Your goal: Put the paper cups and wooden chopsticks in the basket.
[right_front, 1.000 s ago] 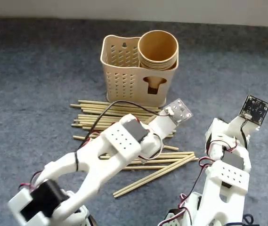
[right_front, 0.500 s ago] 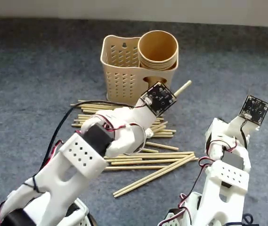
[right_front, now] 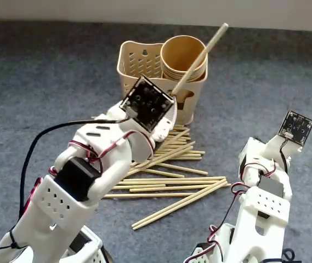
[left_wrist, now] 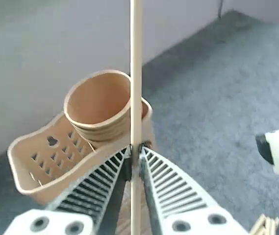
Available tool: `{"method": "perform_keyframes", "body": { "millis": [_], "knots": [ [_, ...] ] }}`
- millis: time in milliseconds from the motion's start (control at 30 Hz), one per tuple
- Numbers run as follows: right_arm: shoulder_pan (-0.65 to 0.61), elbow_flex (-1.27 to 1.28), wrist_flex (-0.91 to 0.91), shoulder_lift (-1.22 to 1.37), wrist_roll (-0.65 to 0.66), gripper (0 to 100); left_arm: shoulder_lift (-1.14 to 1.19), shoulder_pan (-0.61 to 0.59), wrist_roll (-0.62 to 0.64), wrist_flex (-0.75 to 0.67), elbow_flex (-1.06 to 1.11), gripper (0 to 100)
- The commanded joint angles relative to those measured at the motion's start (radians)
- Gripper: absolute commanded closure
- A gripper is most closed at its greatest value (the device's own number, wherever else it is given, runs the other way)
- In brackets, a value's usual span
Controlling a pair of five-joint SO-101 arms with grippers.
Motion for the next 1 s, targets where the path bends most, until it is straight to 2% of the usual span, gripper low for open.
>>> {"method": "perform_keyframes", "body": {
  "millis": [0,167,467,633,733,967],
  "knots": [
    [-0.004,-0.012,-0.024,-0.019,-0.002,98.5,-0.025,-0.102,-0.002,-0.218,-0.045,99],
    [-0.028,-0.01,-0.024,-0.019,-0.002,98.5,-0.024,-0.168,-0.002,-0.423,-0.044,99],
    [-0.028,-0.01,-0.024,-0.019,-0.002,98.5,0.096,-0.228,0.002,-0.621,-0.045,99],
    [-0.027,-0.01,-0.024,-0.019,-0.002,98.5,0.239,-0.328,0.164,-0.763,-0.053,99],
    [-0.027,-0.01,-0.024,-0.019,-0.002,98.5,0.314,-0.364,0.213,-0.801,-0.053,99],
    [-0.028,-0.01,-0.024,-0.019,0.0,98.5,0.444,-0.389,0.218,-0.807,-0.045,99]
  ]
}}
